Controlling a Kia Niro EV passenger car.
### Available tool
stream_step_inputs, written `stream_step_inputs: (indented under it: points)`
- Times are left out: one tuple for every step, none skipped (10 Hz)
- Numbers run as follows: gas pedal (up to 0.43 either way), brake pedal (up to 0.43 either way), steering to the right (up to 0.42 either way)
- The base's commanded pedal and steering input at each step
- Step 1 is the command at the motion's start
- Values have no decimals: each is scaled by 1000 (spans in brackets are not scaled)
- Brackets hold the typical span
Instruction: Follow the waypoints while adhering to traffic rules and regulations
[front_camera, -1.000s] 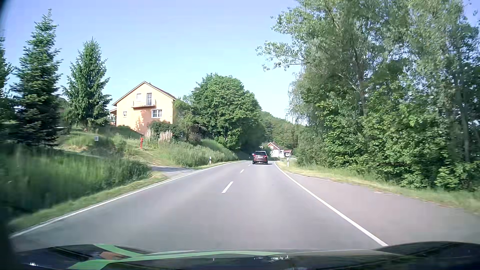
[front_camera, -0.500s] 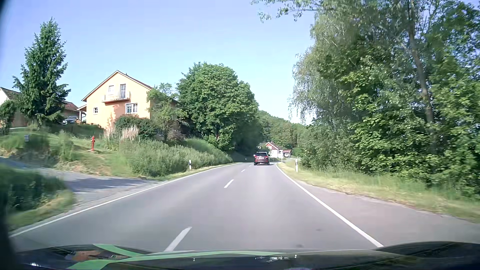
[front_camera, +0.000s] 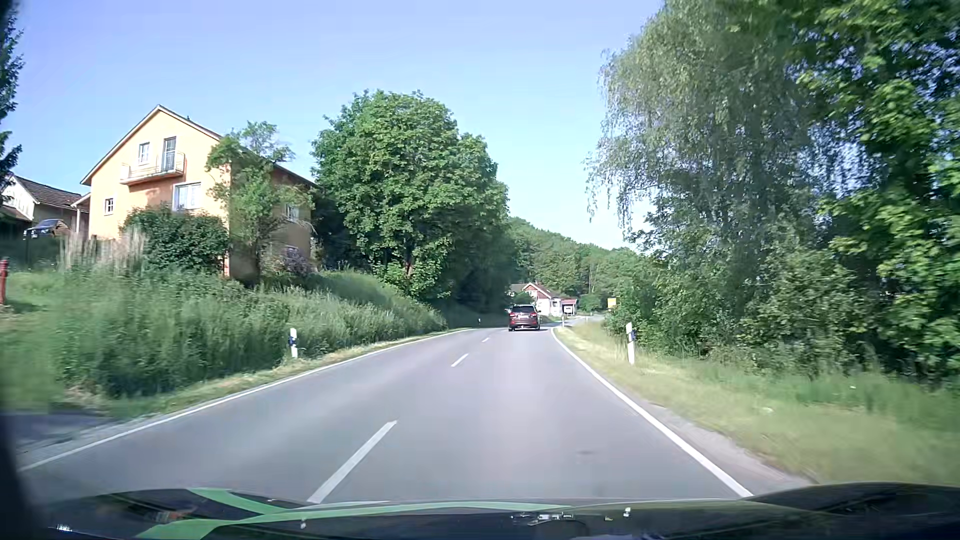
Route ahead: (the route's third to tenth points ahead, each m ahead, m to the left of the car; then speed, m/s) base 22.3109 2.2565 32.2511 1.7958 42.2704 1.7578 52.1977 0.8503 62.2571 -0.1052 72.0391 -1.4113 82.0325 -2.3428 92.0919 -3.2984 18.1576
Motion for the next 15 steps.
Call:
stream_step_inputs:
  points:
    - [8, 0, 6]
    - [0, 0, 5]
    - [0, 0, 5]
    - [0, 0, 6]
    - [8, 0, 6]
    - [39, 0, 3]
    - [67, 0, 1]
    - [79, 0, 1]
    - [79, 0, 1]
    - [79, 0, 1]
    - [47, 0, 1]
    - [0, 0, 1]
    - [0, 0, 2]
    - [0, 0, 1]
    - [0, 0, 1]
